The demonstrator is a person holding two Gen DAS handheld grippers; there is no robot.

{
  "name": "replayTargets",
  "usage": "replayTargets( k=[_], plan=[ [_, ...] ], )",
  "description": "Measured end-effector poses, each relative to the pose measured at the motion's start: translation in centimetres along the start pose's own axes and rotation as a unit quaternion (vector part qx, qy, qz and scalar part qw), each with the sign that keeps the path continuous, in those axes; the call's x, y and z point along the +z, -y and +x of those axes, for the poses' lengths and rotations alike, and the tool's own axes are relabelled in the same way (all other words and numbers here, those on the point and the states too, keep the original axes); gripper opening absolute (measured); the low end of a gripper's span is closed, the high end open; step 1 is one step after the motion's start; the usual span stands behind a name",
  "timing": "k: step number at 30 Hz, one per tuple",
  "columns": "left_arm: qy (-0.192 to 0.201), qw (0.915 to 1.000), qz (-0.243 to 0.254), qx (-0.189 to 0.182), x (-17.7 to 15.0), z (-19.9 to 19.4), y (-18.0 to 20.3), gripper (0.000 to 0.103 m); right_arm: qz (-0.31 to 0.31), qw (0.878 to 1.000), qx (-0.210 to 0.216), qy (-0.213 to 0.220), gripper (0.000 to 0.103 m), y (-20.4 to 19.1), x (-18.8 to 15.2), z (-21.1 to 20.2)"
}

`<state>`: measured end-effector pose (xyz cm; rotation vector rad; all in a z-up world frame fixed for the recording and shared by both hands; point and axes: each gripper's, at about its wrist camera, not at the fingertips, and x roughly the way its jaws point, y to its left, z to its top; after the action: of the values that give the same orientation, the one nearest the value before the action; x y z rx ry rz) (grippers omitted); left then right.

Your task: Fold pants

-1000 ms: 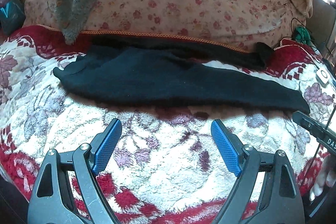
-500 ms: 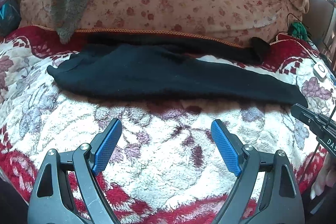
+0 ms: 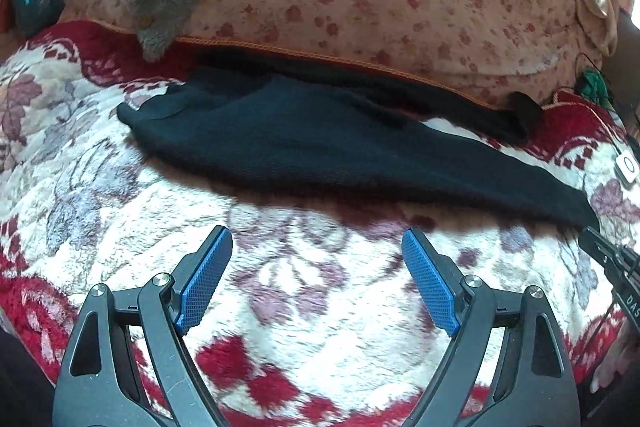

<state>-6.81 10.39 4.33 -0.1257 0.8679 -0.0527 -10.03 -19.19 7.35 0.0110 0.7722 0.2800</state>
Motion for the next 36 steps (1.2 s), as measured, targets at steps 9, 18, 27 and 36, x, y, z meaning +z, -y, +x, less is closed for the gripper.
replayTargets(
  k=[9,18,27,36],
  plan=[
    [0.011,0.9989,-0.006,-0.044,0.4,-0.5,-1.8,0.087,0.013,1.0,0.003,0.01,0.006,0.0,0.3,0.2],
    [0.02,0.9957,0.024,-0.087,0.4,-1.5,-2.8,0.087,0.05,0.998,0.022,0.011,0.045,0.8,0.1,0.6],
    [0.015,0.9917,0.029,-0.124,0.0,-2.1,-4.8,0.087,0.079,0.997,0.021,0.003,0.046,2.2,-0.1,0.6],
    [0.014,0.9982,-0.014,-0.057,2.0,-1.0,-9.8,0.087,0.1,0.995,-0.004,-0.007,0.046,4.5,-0.2,0.1]
  ],
)
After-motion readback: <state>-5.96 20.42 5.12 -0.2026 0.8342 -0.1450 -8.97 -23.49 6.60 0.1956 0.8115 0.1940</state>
